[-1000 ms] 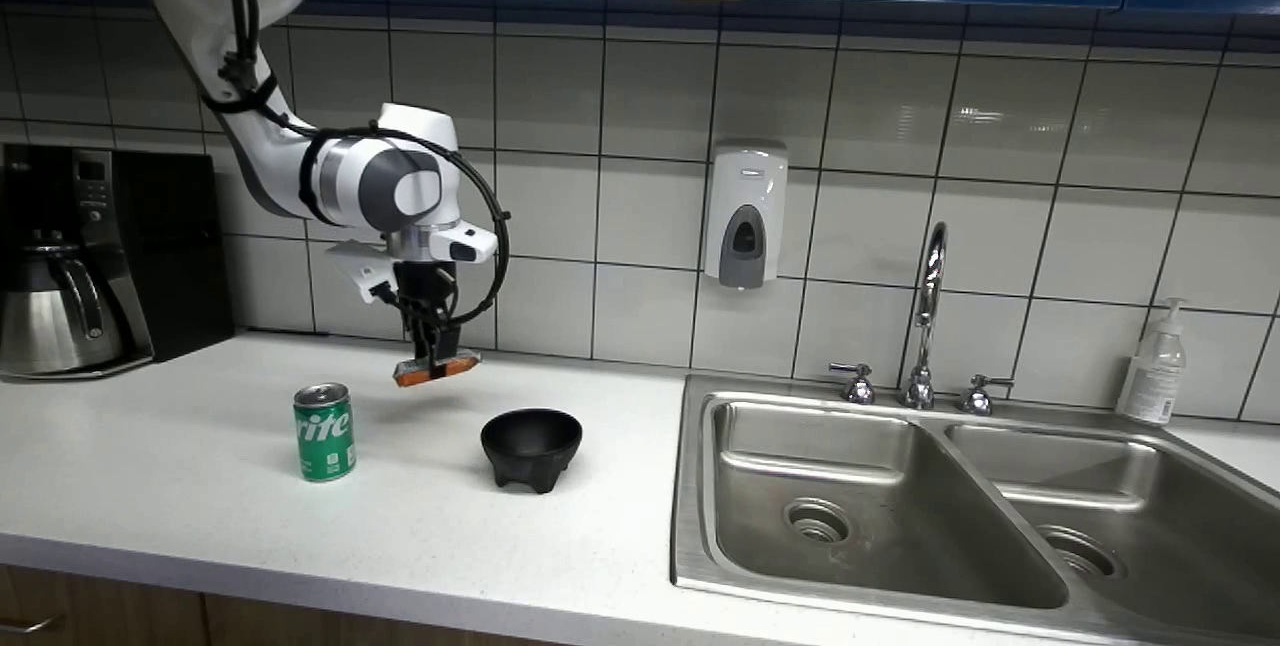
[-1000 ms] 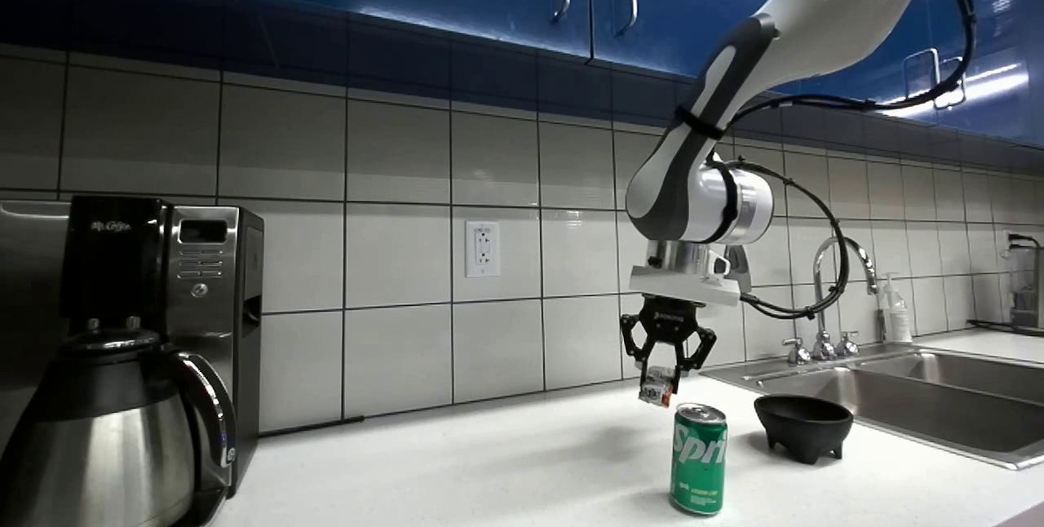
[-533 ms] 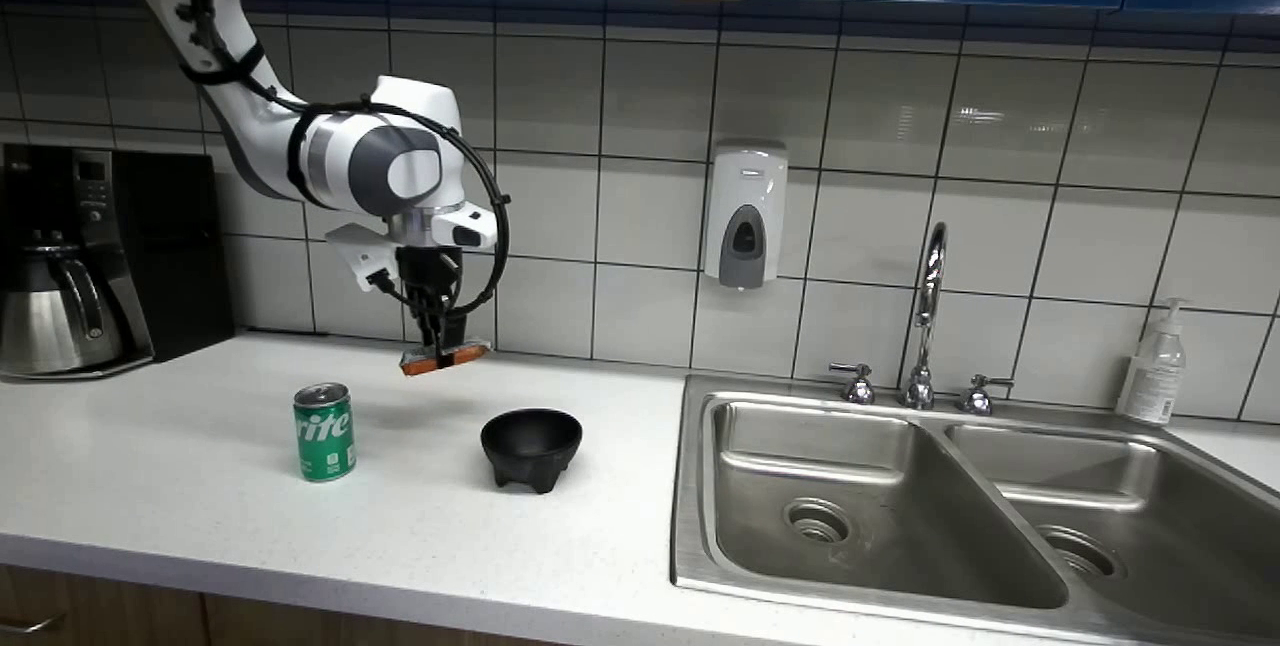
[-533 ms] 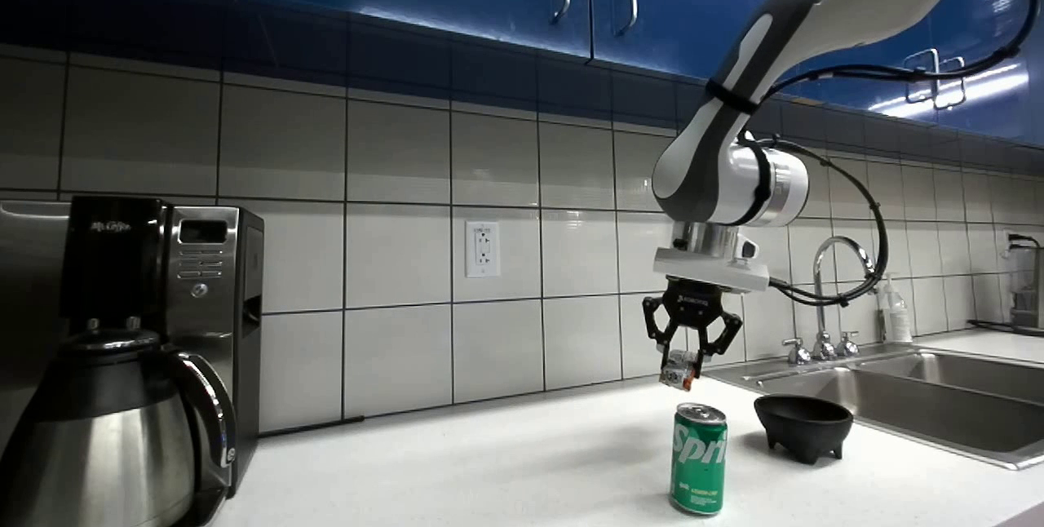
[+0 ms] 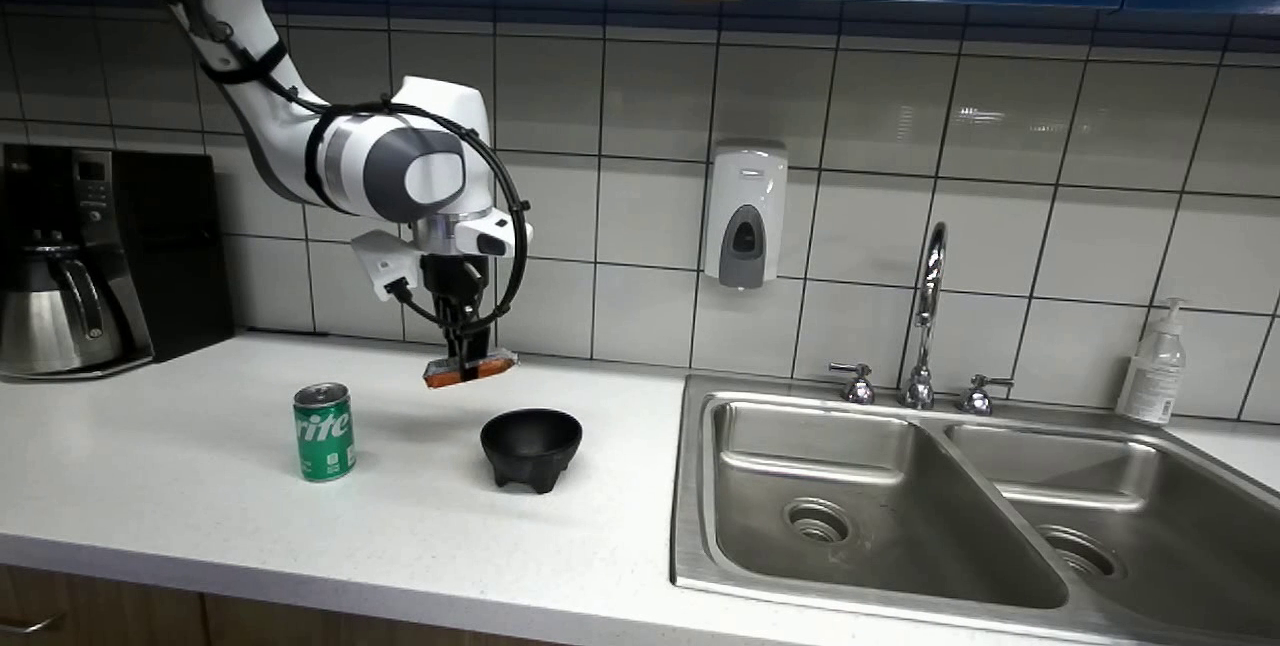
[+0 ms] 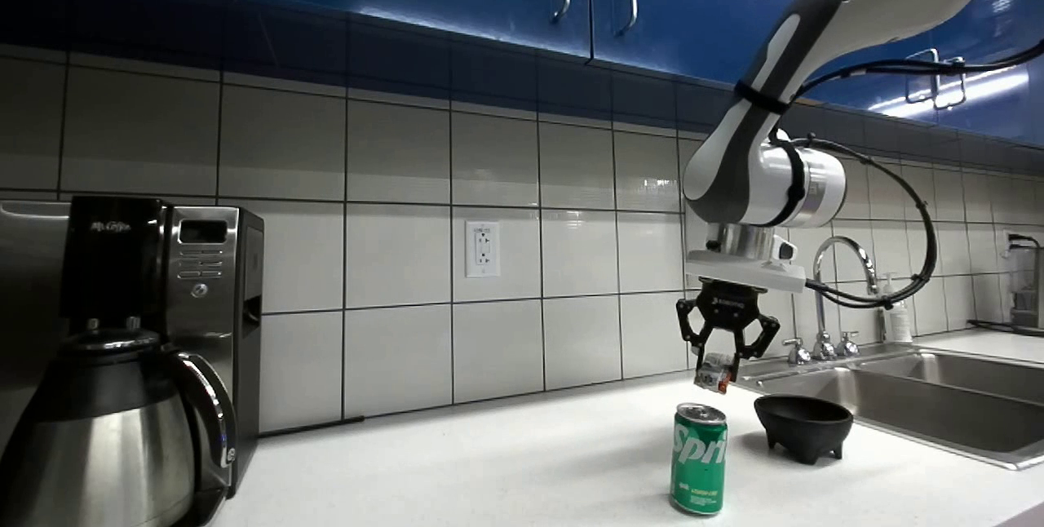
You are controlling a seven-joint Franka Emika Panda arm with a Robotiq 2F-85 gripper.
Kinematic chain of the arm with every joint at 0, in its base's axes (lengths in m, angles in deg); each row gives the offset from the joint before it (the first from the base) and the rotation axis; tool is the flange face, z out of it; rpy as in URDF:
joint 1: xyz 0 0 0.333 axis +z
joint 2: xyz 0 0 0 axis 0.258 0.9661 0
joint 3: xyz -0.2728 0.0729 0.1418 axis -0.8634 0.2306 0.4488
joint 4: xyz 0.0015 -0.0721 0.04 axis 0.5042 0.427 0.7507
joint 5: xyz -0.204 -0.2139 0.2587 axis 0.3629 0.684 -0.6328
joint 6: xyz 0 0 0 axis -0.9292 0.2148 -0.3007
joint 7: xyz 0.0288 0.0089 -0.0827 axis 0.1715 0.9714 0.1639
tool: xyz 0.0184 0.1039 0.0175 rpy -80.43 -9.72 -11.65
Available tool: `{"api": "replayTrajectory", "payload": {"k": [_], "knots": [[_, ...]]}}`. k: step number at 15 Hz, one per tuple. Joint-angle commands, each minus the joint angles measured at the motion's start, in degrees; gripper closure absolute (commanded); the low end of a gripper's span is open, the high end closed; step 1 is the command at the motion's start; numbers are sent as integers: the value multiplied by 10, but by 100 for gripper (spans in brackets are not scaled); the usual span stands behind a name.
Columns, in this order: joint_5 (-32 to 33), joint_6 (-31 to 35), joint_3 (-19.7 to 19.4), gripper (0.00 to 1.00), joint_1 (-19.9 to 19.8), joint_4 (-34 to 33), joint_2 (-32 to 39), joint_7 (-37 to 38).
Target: Put the candy bar into the bowl
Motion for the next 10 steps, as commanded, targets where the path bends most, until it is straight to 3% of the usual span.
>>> {"api": "replayTrajectory", "payload": {"k": [1,10], "knots": [[-6,8,-5,80,-18,29,-29,-12],[-5,5,-24,80,-42,59,-40,-10]]}}
